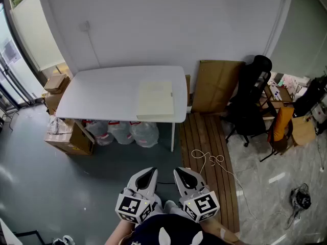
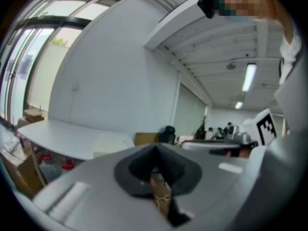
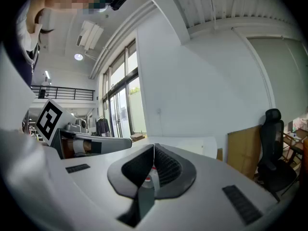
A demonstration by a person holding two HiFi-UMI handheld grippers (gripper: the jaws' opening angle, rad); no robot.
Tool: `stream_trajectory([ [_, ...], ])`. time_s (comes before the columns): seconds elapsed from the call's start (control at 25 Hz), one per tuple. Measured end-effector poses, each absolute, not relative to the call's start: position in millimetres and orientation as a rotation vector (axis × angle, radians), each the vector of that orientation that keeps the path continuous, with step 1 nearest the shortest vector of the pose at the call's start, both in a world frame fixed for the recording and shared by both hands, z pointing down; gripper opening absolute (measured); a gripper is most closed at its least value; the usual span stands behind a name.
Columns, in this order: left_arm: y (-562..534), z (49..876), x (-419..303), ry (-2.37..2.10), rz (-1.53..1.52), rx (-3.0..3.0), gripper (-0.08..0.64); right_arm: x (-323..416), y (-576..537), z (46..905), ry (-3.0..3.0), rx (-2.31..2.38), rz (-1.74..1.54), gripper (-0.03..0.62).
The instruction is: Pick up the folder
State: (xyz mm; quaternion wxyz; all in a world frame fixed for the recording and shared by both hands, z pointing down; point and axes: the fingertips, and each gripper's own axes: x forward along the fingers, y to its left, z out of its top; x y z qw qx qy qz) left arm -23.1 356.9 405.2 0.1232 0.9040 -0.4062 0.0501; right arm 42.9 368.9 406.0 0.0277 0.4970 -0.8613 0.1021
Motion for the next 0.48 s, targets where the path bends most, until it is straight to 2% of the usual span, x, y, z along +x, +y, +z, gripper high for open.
stream_trajectory([
  [0.48,370,414,-29,-1.188,0.170,2.604,0.003,32,381,412,-2.670,1.493,0.347,0.012],
])
